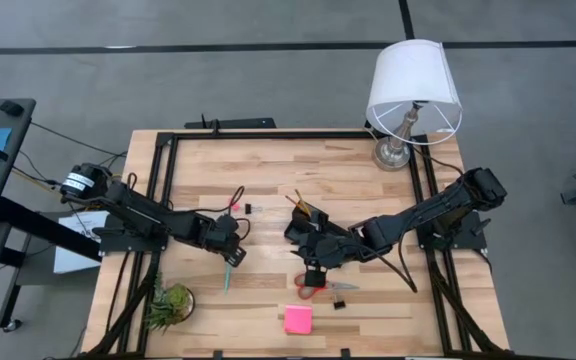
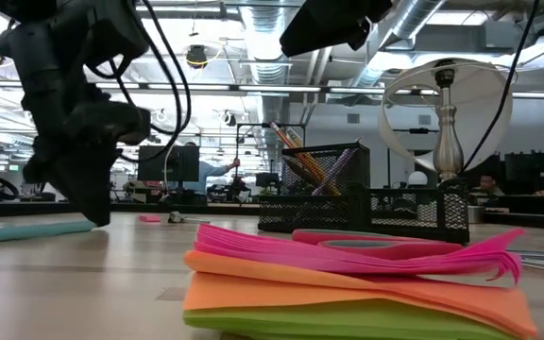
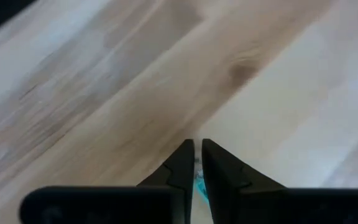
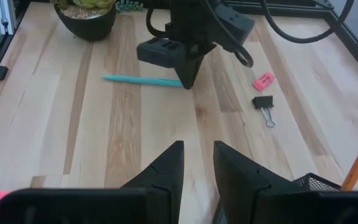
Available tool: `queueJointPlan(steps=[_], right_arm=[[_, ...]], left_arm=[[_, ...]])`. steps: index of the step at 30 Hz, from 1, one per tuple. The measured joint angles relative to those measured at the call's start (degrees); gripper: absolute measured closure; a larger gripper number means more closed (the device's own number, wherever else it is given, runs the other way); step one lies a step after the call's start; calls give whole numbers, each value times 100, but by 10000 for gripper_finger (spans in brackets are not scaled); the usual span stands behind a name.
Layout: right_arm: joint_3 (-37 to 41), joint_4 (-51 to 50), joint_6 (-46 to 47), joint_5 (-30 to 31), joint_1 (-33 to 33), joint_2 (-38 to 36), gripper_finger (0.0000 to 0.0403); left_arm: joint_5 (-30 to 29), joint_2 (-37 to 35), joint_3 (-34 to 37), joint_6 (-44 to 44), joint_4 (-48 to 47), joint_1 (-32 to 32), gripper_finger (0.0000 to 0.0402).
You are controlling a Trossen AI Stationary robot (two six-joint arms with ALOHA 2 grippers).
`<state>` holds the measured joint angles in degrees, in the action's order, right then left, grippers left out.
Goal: Pick and place office supplies into organizer
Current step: Put the blue pen into the desk organizer
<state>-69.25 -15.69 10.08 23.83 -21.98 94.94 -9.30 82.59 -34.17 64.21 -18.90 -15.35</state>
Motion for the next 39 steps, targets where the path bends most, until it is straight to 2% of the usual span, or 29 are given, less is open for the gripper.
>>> queueJointPlan(steps=[3, 9, 17, 21, 26, 31, 39], right_arm=[[0, -37, 1, 0, 0, 0, 322], [0, -36, 1, 0, 0, 0, 322], [0, -38, 1, 0, 0, 0, 322], [0, -38, -1, 0, 0, 0, 322], [0, -57, -1, 0, 0, 0, 322], [0, -58, -1, 0, 0, 0, 322], [0, -58, -1, 0, 0, 0, 322]], left_arm=[[-55, -1, 0, -365, 323, -6, 398], [-144, -4, 0, -905, 1058, -11, 401], [-101, -9, -2, -1038, 989, -9, 398], [-167, -11, -3, -1018, 620, -9, 375], [-171, -12, -4, -213, 275, -7, 323], [-175, -13, -7, 217, 244, -7, 281], [-17, -13, -22, 820, -346, -7, 292]])
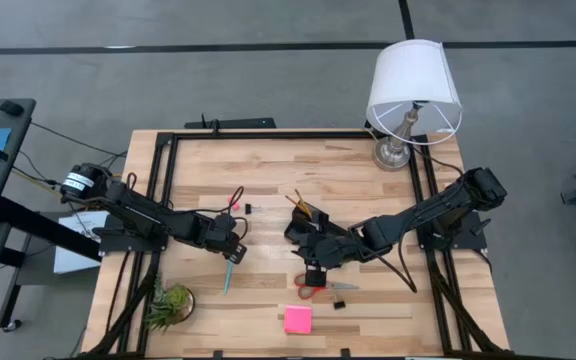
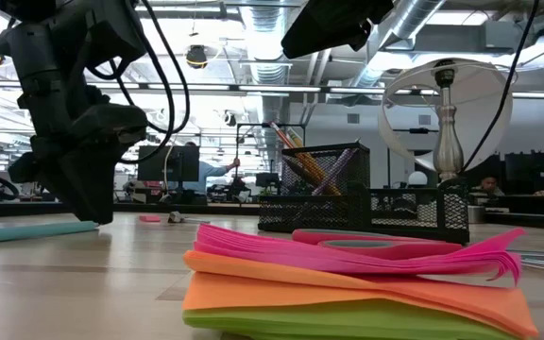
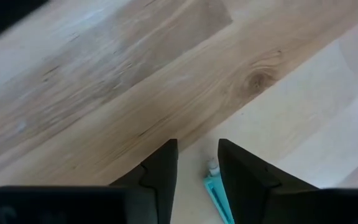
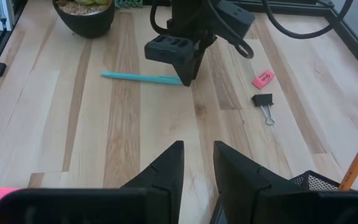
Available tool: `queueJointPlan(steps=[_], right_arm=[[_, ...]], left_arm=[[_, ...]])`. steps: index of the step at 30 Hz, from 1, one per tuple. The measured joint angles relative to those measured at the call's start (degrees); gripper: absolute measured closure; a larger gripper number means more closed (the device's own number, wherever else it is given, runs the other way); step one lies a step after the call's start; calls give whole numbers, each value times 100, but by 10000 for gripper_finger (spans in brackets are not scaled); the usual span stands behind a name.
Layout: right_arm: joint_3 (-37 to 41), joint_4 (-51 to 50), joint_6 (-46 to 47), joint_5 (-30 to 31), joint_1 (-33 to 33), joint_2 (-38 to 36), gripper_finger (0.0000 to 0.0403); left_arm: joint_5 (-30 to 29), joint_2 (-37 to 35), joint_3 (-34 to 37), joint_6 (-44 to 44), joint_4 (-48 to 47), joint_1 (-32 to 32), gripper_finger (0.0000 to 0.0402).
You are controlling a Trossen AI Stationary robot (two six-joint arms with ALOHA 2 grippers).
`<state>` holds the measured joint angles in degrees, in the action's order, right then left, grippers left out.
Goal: Pick and place office supplies into organizer
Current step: Put the blue pen into the desk organizer
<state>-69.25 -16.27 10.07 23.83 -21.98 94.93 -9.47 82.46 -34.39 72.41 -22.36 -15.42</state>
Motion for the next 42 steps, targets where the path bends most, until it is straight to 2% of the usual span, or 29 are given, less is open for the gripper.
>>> queueJointPlan(steps=[8, 20, 34, 42], right_arm=[[0, 1, 0, 0, 0, 0, 322], [0, 2, 0, 0, 0, 0, 322], [0, 0, -5, 0, 0, 0, 322], [0, 0, -107, 4, 74, -2, 322]], left_arm=[[180, 4, 2, 30, 111, 5, 315], [473, 22, -61, 246, 250, -17, 317], [195, 26, -63, 479, 113, -72, 317], [209, 494, -165, 397, 261, -68, 317]])
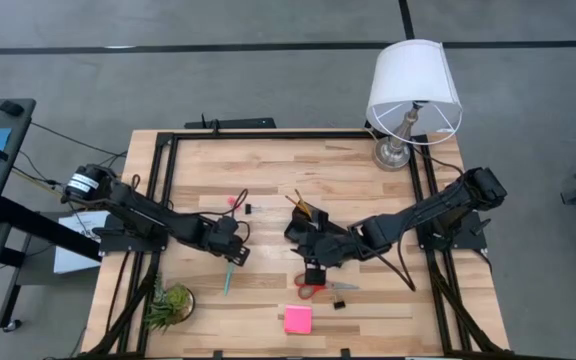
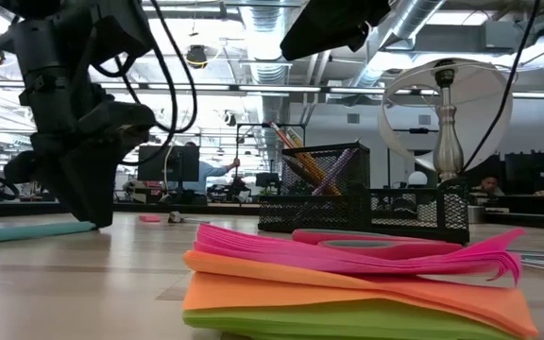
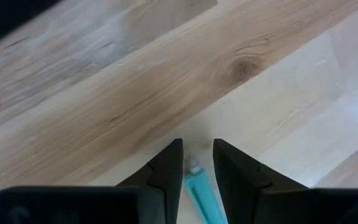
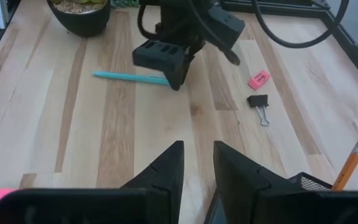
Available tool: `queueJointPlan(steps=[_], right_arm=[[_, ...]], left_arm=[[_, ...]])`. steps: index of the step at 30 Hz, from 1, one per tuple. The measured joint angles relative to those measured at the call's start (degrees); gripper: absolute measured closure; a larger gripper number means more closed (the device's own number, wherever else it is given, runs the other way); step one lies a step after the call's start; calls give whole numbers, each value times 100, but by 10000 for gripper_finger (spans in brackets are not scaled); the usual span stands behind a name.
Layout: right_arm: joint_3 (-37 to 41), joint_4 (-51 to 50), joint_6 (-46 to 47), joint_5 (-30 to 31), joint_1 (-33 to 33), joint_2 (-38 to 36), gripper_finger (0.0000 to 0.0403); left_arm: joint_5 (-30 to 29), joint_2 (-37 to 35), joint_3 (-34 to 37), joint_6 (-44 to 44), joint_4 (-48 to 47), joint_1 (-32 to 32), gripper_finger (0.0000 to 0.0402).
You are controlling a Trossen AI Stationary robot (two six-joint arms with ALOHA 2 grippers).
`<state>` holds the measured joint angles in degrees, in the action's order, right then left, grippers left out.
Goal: Pick and place office supplies into organizer
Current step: Put the blue pen into the desk organizer
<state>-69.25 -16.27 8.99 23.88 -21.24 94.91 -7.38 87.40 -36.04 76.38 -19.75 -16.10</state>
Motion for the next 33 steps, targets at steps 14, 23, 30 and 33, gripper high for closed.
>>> queueJointPlan(steps=[14, 23, 30, 33], right_arm=[[0, -138, 2, -2, 77, 0, 322], [0, -282, 4, -2, 64, 0, 322], [0, -310, 4, -2, 64, 0, 322], [0, -343, 4, -2, 64, 0, 322]], left_arm=[[173, 181, -541, -44, -897, -50, 317], [130, 181, -541, 140, -963, -57, 328], [84, 179, -532, 31, -1001, -57, 391], [63, 179, -532, -223, -927, -58, 396]])
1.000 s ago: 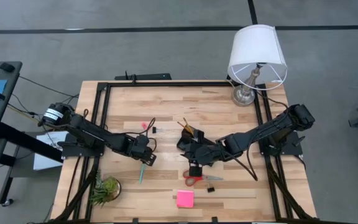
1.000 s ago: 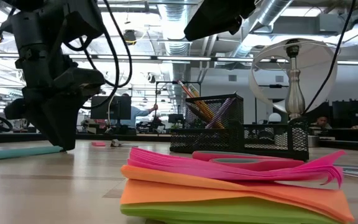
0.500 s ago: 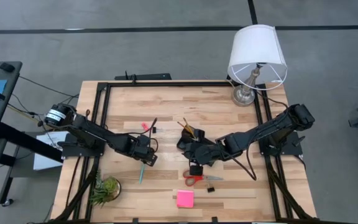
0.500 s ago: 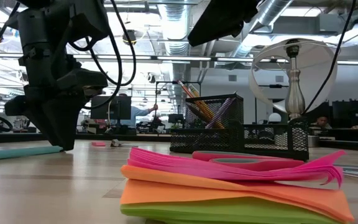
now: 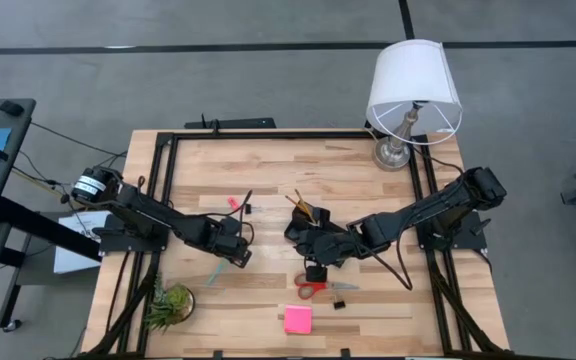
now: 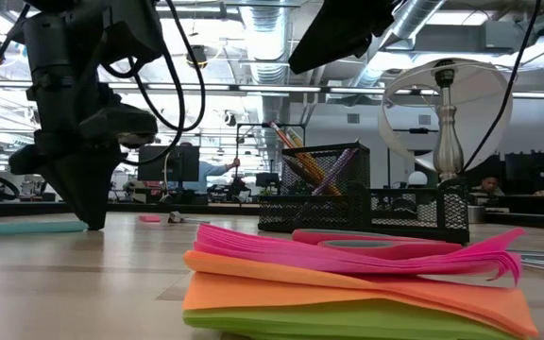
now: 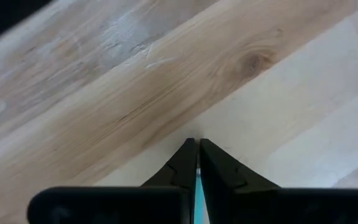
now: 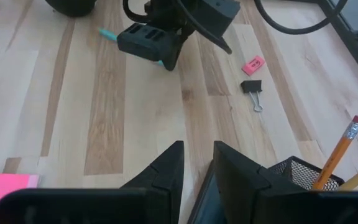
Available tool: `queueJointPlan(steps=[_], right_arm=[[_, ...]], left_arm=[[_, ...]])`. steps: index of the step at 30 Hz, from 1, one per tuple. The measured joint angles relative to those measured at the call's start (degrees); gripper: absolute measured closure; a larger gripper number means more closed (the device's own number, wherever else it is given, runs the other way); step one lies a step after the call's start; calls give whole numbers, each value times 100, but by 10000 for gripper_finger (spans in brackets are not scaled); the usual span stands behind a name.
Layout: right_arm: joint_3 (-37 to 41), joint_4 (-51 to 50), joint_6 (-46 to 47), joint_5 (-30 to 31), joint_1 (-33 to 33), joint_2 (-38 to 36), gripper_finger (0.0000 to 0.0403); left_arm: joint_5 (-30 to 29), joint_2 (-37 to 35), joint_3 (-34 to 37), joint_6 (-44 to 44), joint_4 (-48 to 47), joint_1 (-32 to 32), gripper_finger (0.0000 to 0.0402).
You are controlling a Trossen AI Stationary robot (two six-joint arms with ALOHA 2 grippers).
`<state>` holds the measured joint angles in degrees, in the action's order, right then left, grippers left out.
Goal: Pick and place office supplies into organizer
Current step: Put the blue pen into the desk organizer
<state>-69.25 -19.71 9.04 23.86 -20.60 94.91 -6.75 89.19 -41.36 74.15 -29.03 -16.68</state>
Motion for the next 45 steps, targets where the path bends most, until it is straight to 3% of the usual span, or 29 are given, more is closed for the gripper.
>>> queueJointPlan(steps=[6, 12, 18, 28, 37, 45], right_arm=[[0, -2, 56, 0, 0, 0, 322], [0, -583, 1275, -13, -148, 0, 322], [97, -1822, 2749, -79, -828, -2, 322], [842, -1560, 3407, -567, -2156, 0, 322], [861, -1461, 3407, -441, -2586, 0, 322], [861, -1331, 3487, -407, -2625, 0, 322]], left_arm=[[-271, 33, -65, -949, 491, -10, 399], [-647, 35, -658, -1865, 553, -4, 400], [-1167, 17, -1539, -3247, 484, 127, 401], [-1559, 11, -2907, -5295, 636, 741, 401], [-1722, 7, -3244, -7175, 2762, 1066, 401], [-1420, 781, -3248, -8009, 4255, 1115, 401]])
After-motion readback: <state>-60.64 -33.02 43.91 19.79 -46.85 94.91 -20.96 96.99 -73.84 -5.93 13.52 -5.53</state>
